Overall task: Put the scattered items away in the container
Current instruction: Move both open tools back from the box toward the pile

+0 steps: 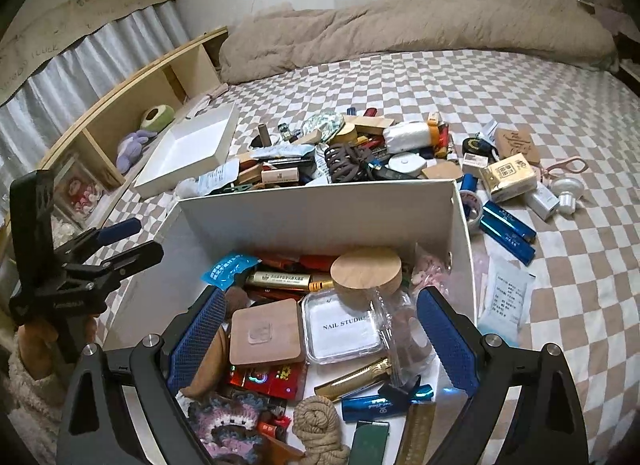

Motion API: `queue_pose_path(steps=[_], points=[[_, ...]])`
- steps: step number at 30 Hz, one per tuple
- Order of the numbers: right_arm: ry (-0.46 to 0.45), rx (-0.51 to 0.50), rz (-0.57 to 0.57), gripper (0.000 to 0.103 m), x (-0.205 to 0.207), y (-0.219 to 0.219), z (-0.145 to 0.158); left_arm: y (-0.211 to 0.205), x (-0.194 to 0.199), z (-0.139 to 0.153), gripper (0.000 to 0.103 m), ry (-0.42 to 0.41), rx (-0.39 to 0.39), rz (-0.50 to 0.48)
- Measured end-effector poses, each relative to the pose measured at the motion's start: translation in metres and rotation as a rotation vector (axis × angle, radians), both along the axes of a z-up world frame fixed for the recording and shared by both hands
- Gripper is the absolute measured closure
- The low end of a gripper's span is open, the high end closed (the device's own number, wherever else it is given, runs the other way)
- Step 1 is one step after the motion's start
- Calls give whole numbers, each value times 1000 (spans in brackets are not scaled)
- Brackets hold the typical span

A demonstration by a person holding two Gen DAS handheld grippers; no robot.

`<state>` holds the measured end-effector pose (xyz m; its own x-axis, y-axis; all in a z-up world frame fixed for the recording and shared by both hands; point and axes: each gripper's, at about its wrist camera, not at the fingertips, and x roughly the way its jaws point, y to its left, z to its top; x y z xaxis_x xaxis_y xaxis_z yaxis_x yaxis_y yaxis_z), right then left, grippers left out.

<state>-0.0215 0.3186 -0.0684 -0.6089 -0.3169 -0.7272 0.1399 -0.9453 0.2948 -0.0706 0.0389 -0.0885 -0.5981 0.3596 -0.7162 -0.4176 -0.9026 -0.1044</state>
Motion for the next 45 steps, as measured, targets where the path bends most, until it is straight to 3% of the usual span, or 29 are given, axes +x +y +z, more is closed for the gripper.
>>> queue_pose_path(steps=[16,18,27,45], points=[[119,121,-62,6,17,-5,16,-8,19,8,0,21,45,15],[136,148,-66,0,20,-7,18,-7,22,10,0,32,41,15],[204,196,-59,0,30,-11,26,-6,34,15,0,69,29,18],[226,198,-67,0,34,-4,31,-8,37,20,0,98,27,43]])
